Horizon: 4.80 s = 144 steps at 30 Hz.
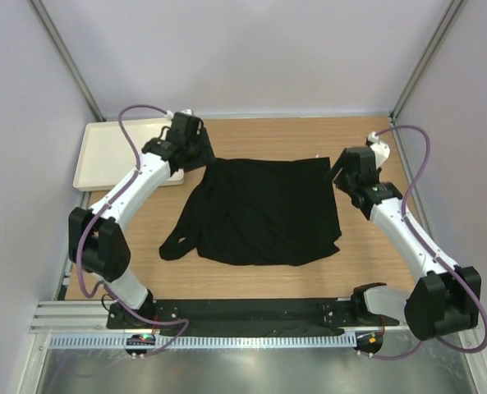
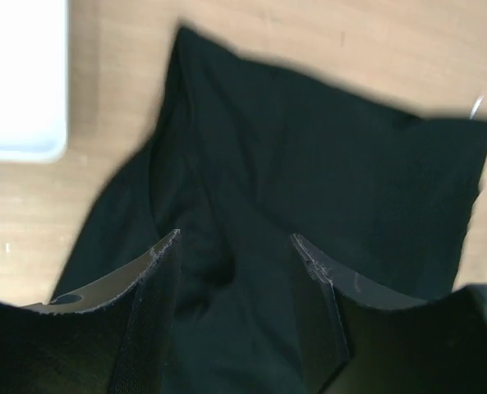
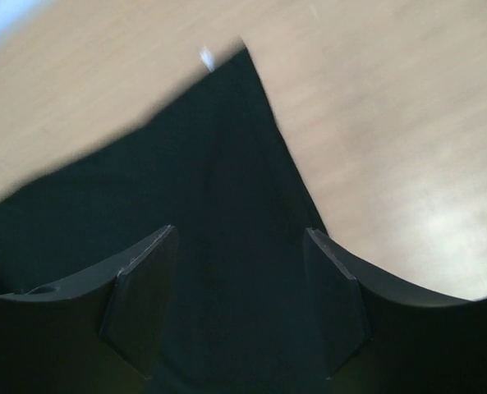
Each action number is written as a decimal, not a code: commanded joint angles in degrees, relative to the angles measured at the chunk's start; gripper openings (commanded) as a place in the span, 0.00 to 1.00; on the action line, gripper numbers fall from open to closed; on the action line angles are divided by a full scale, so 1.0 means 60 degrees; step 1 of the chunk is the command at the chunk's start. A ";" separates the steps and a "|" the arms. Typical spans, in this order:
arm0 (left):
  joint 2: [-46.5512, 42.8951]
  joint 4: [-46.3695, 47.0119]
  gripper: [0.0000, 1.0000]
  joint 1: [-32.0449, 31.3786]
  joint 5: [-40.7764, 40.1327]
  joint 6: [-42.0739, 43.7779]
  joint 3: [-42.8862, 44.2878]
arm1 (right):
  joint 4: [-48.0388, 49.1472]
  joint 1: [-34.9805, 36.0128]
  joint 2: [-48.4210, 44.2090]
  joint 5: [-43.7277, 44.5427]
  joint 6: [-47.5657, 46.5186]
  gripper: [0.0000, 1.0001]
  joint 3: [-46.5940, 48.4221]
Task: Fold and stack the tank tops
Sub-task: Flatten the tank top out
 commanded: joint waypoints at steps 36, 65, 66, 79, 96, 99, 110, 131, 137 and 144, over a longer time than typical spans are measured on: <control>0.1043 0.0045 0.49 -0.2306 0.0045 0.0803 -0.2274 | 0.0122 0.0008 0.0147 -0.0626 0.2126 0.41 -0.4116; 0.2377 -0.0263 0.00 0.1077 0.0778 0.0510 0.0696 | -0.1752 -0.2100 -0.0496 0.0971 0.3913 0.01 -0.4306; 0.2597 -0.0278 0.00 0.1136 0.0778 0.0525 0.0933 | -0.1709 -0.2130 -0.0438 0.0971 0.3884 0.01 -0.4291; 0.3889 -0.0485 0.00 0.2176 -0.0878 -0.0046 0.1962 | -0.1547 -0.2233 -0.0320 0.1498 0.3840 0.01 -0.3881; 0.3772 0.0058 0.05 0.2573 0.0264 -0.0223 0.2078 | -0.1650 -0.2379 -0.0759 0.1937 0.3825 0.01 -0.3881; 0.3697 -0.0187 0.27 0.2207 0.0133 0.0099 0.2369 | -0.1694 -0.2394 -0.0789 0.1953 0.3738 0.13 -0.3809; 0.1390 -0.1230 0.82 0.0640 -0.1051 0.0378 0.1495 | -0.1722 -0.2394 -0.2106 0.1221 0.2098 0.75 -0.3647; 0.1301 -0.0055 0.88 -0.1545 -0.1479 0.0862 0.0286 | 0.0284 -0.2423 0.2514 -0.0700 0.0632 0.61 0.1006; 0.3446 -0.0556 0.79 -0.1164 -0.0878 0.0774 0.3072 | 0.0372 -0.2848 0.4804 -0.0961 0.0559 0.50 0.2810; 0.4736 -0.0234 0.84 -0.0827 -0.0292 0.0438 0.4273 | 0.0738 -0.3024 0.6665 -0.1768 0.0559 0.48 0.4043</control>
